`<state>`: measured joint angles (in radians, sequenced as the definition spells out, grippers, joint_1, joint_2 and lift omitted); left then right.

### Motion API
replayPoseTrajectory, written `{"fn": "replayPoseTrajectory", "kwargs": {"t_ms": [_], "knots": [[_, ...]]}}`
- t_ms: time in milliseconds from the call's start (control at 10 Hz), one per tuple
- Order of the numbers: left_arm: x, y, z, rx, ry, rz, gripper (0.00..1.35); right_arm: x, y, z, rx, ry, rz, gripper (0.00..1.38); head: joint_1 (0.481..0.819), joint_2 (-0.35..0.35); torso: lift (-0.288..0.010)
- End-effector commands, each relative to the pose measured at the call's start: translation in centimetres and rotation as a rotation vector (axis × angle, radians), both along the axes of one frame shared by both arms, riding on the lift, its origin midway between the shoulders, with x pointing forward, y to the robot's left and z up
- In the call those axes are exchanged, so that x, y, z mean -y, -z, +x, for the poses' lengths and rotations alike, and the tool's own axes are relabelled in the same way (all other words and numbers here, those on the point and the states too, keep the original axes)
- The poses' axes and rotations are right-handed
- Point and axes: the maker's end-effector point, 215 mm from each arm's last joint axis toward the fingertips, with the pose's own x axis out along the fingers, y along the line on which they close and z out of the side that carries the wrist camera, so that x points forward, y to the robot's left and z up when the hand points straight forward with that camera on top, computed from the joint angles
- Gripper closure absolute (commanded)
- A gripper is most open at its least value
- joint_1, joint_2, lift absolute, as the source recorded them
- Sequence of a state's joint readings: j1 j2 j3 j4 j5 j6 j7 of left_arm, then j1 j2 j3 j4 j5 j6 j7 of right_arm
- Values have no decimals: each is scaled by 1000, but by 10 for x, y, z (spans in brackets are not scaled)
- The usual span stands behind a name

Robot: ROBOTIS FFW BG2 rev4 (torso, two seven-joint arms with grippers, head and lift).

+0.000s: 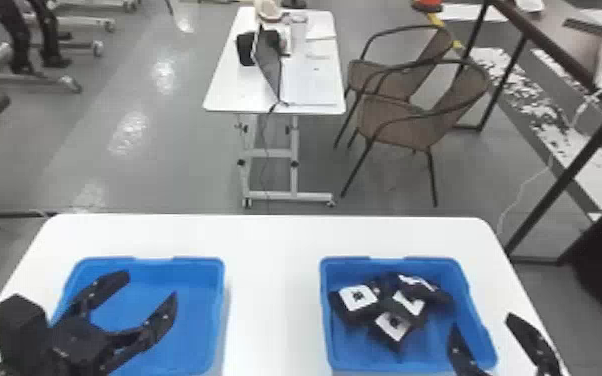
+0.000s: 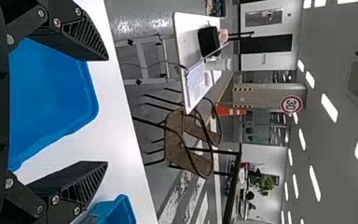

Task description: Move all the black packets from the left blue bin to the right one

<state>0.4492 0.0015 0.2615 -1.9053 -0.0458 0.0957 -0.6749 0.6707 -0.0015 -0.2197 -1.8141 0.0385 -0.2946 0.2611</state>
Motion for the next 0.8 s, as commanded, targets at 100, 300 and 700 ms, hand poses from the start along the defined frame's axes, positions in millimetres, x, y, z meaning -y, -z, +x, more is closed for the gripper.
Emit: {"fn": "replayPoseTrajectory", "kwargs": {"t_ms": [100,300,700], "knots": [[10,1,2,-6,10,-16,249,0,-1,1,4,4,8,320,695,-82,0],[10,1,2,-8,10,-20,249,0,-1,2,4,5,6,320,695,-88,0],[12,3,3,-21,10,-37,249,1,4,1,-12,9,12,320,695,-92,0]]}}
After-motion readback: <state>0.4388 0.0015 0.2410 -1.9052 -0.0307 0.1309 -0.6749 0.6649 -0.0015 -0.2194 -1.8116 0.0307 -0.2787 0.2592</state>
